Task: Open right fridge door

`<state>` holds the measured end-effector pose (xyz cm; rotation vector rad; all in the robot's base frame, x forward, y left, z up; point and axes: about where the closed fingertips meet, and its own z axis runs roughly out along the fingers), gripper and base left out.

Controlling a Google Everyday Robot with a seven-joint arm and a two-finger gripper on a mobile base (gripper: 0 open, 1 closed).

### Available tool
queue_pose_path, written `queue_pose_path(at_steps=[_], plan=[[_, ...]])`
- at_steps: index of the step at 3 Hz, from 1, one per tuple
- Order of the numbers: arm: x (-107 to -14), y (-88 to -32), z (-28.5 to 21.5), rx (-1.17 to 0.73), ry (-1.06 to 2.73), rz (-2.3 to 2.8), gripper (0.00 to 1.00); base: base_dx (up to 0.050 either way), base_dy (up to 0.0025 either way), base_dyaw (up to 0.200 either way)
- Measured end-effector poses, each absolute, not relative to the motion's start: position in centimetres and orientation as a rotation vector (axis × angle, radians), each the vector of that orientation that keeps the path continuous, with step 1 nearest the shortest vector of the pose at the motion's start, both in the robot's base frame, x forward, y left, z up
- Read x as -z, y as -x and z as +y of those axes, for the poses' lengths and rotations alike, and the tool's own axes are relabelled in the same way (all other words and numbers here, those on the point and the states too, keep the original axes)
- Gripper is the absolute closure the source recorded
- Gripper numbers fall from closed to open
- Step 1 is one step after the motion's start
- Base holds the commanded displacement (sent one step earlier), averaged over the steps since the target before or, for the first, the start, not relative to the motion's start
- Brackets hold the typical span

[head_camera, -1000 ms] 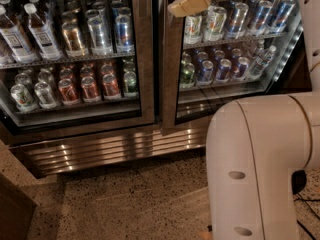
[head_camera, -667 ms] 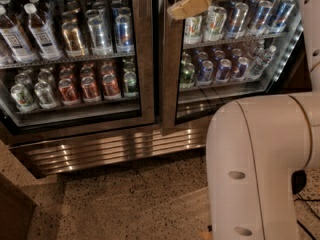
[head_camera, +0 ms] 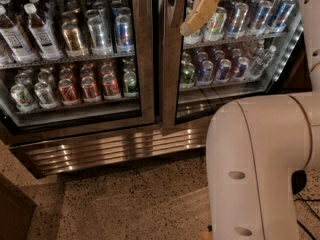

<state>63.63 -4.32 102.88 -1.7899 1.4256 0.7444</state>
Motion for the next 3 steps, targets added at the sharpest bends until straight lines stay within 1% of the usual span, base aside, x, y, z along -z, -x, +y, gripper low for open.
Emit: queue_pose_path(at_steps=[3], plan=[[-102.88, -63.55, -4.11, -0.744, 1.790, 1.426, 0.00, 0.000, 0.00000, 0.000]])
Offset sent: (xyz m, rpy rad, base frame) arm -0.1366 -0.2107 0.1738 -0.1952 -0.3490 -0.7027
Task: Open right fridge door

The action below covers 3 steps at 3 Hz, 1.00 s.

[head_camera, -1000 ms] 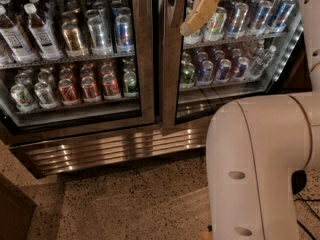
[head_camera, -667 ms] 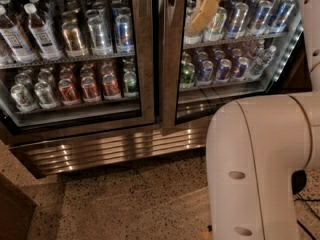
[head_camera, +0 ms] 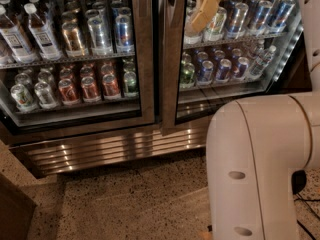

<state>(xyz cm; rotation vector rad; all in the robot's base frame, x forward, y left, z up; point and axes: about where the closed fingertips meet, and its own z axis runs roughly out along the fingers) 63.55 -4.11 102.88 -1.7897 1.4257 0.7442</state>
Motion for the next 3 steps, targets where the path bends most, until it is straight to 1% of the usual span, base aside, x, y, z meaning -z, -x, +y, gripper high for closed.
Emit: queue_pose_path(at_steps=[3], plan=[[-102.87, -63.55, -4.13, -0.744, 1.790, 1.426, 0.00, 0.000, 0.00000, 0.000]])
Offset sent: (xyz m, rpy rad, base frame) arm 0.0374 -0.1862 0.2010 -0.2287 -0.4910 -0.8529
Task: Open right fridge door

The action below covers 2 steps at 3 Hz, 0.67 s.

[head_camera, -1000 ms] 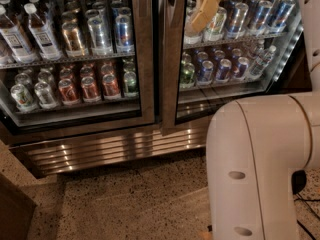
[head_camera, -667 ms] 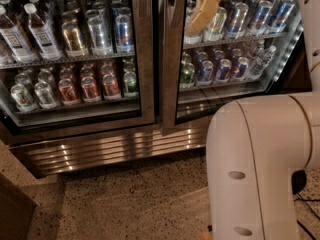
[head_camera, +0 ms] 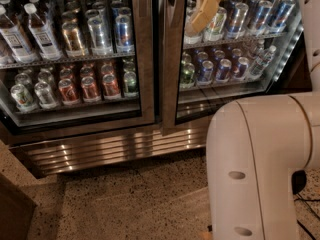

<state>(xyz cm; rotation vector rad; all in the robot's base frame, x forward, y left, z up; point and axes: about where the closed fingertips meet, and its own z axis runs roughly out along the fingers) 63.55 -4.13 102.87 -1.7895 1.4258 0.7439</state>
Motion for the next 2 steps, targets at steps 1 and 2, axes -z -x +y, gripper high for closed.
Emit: queue_pose_path(at_steps=[1, 2], plan=[[-102.87, -63.63, -4.35, -0.744, 1.790, 1.426, 0.00, 0.000, 0.00000, 0.000], [-102.87, -63.60, -4.26, -0.744, 1.789, 1.426, 0.00, 0.000, 0.00000, 0.000]])
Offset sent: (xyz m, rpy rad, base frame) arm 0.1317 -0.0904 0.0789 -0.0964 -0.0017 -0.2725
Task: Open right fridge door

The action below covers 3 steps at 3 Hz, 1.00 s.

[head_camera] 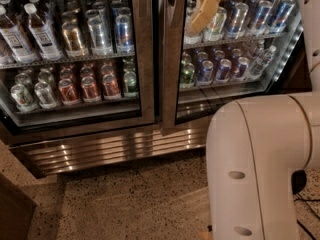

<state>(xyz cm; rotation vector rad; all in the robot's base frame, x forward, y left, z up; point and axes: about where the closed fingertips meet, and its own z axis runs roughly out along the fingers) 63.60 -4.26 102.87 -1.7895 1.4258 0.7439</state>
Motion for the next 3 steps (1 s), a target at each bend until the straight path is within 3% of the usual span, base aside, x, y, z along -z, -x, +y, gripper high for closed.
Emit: queue_pose_path(at_steps=[3], plan=[[-102.87, -63.56, -4.16, -0.744, 1.789, 1.426, 0.00, 0.000, 0.00000, 0.000]])
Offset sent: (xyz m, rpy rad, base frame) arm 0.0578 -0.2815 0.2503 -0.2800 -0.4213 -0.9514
